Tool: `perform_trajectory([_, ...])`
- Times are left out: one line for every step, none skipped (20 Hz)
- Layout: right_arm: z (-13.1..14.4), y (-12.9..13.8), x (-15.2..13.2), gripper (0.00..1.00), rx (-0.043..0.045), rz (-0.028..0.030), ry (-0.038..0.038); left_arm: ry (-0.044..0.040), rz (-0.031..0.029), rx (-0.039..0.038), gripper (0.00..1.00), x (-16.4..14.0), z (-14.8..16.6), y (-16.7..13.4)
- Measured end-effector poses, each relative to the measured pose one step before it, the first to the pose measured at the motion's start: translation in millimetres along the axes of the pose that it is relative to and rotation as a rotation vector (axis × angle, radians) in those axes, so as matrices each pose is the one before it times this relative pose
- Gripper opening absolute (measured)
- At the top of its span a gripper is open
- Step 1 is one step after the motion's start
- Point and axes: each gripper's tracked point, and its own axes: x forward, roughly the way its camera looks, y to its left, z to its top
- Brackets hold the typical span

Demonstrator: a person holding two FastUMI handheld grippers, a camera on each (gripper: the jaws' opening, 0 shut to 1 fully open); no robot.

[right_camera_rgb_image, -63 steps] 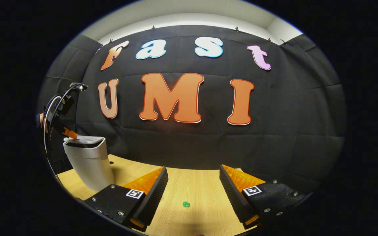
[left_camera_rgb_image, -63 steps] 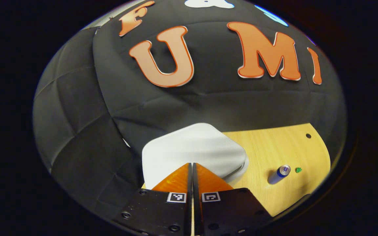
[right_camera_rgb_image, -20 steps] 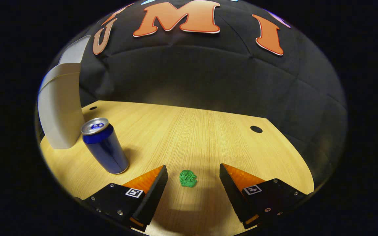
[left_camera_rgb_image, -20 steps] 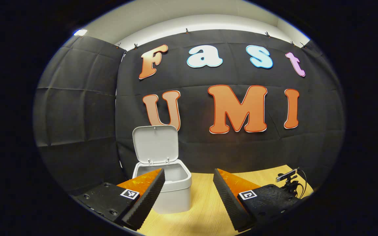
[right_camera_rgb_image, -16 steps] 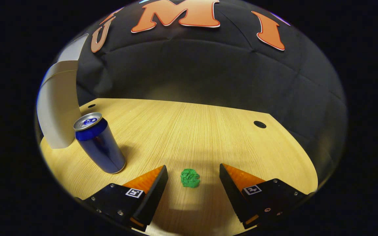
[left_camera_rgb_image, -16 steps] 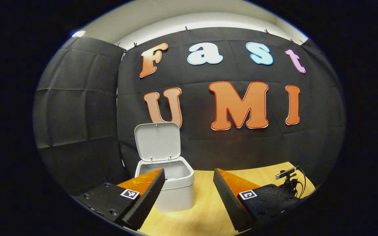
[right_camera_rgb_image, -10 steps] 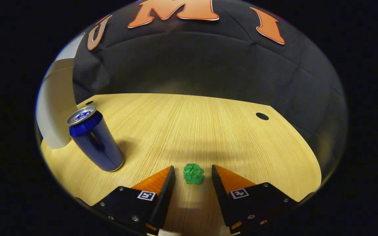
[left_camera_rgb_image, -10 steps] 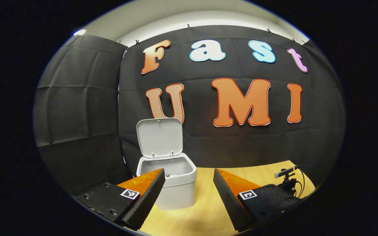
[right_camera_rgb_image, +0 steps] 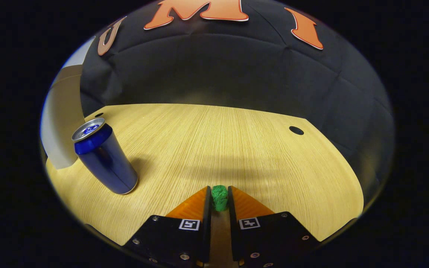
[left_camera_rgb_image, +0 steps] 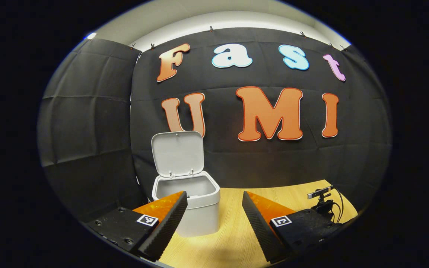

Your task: Press the lid of the desktop garbage bin to open it, pick up the crumpled paper on the desktop and throw it into the bin, then pick up the pop can on the desktop and drop it into the bin, and finally close the garbage bin lid.

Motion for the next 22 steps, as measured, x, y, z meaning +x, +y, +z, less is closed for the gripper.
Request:
perform_trajectory([-1.55,-0.25,-0.90,0.21,-0.01046,-0.00220,-0.00031,-0.00135,0.00175,0.00143,0.94,-1.05,1.02,0.95])
perform_trajectory([0.54,0.69,-0.92,0.20,-0.00349,0.00119,-0.00021,0.00030,-0.00125,-0.00070,0.94,-1.08,-0.47,0.47])
perform_trajectory([1.43,-0.46,-1.87,0.18,0.00048,-0.00055,-0.00290,-0.00463,0.00371,-0.00104,0.94,-0.44,1.26,1.13])
perform_trajectory([2.72,-0.32,-1.46,0.17,0.00418,-0.00013,-0.00401,-0.00386,-0.00246,-0.00395,0.94,-1.87,0.71,0.63])
perform_trajectory([1.48,-0.24,-2.61,0.16,0.00605,0.00107,-0.00838,-0.00225,0.00330,-0.00254,0.94,-1.20,0.53,0.32])
perform_trajectory([4.23,-2.06,-3.47,0.16,0.00272,-0.00239,-0.00892,-0.00197,-0.00288,-0.00435,0.94,-0.20,-0.20,0.28])
perform_trajectory([3.97,-1.65,-2.60,0.15,0.00112,-0.00345,-0.01119,-0.00115,0.00017,-0.00515,0.94,-0.47,0.11,0.14])
perform_trajectory([4.97,-2.24,-4.75,0.15,0.00339,-0.00236,-0.01049,-0.00389,-0.00360,-0.00636,0.94,-0.78,0.42,-0.62])
perform_trajectory([4.35,-1.62,-5.71,0.15,0.00547,-0.00005,-0.01363,-0.00281,-0.00273,-0.00517,0.94,-0.09,1.45,-1.83])
perform_trajectory([6.30,-1.97,-5.44,0.15,0.00367,-0.00154,-0.01098,-0.00567,-0.00360,-0.00462,0.94,-1.09,0.87,-0.38])
perform_trajectory([5.96,-1.83,-4.78,0.15,0.00183,-0.00004,-0.01242,-0.00494,-0.00643,-0.00452,0.94,-0.36,1.22,-1.96])
perform_trajectory([5.52,-1.63,-5.72,0.15,0.00130,-0.00146,-0.01123,-0.00570,-0.00552,-0.00613,0.94,-0.52,-0.15,-0.78])
perform_trajectory([6.80,-2.41,-5.98,0.15,0.00177,0.00022,-0.01399,-0.00227,-0.00933,-0.00689,0.94,-0.42,0.60,-3.22])
perform_trajectory([6.62,-1.31,-7.01,0.15,-0.00009,-0.00084,-0.01378,-0.00346,-0.00583,-0.00762,0.94,-0.14,-1.09,-1.18])
perform_trajectory([5.89,-0.74,-6.62,0.15,-0.00098,0.00321,-0.01362,-0.00128,-0.00895,-0.00849,0.94,-0.68,-0.57,-1.67])
perform_trajectory([6.85,-0.37,-6.71,0.15,-0.00342,0.00133,-0.01510,-0.00165,-0.00485,-0.00628,0.94,-1.34,-2.01,-1.04])
perform_trajectory([5.55,0.04,-7.27,0.15,-0.00359,0.00420,-0.01341,-0.00096,-0.00314,-0.00600,0.94,-1.08,0.86,-0.22])
perform_trajectory([6.86,1.69,-7.80,0.15,-0.00164,0.00509,-0.01382,-0.00351,-0.00254,-0.00658,0.94,-1.79,-1.05,0.42])
perform_trajectory([7.04,1.49,-7.87,0.15,-0.00126,0.00821,-0.01645,-0.00461,-0.00069,-0.00627,0.94,-1.95,0.75,0.40])
perform_trajectory([6.94,2.17,-8.74,0.15,-0.00526,0.00554,-0.01331,-0.00374,-0.00127,-0.00740,0.94,-1.62,0.33,0.76])
perform_trajectory([8.23,3.34,-9.08,0.15,0.00018,0.00945,-0.02109,-0.00488,0.00143,-0.00665,0.94,-1.55,0.76,0.97])
perform_trajectory([9.42,2.49,-9.07,0.15,-0.00105,0.00580,-0.02172,-0.00168,-0.00151,-0.00867,0.94,-2.25,-0.69,1.04])
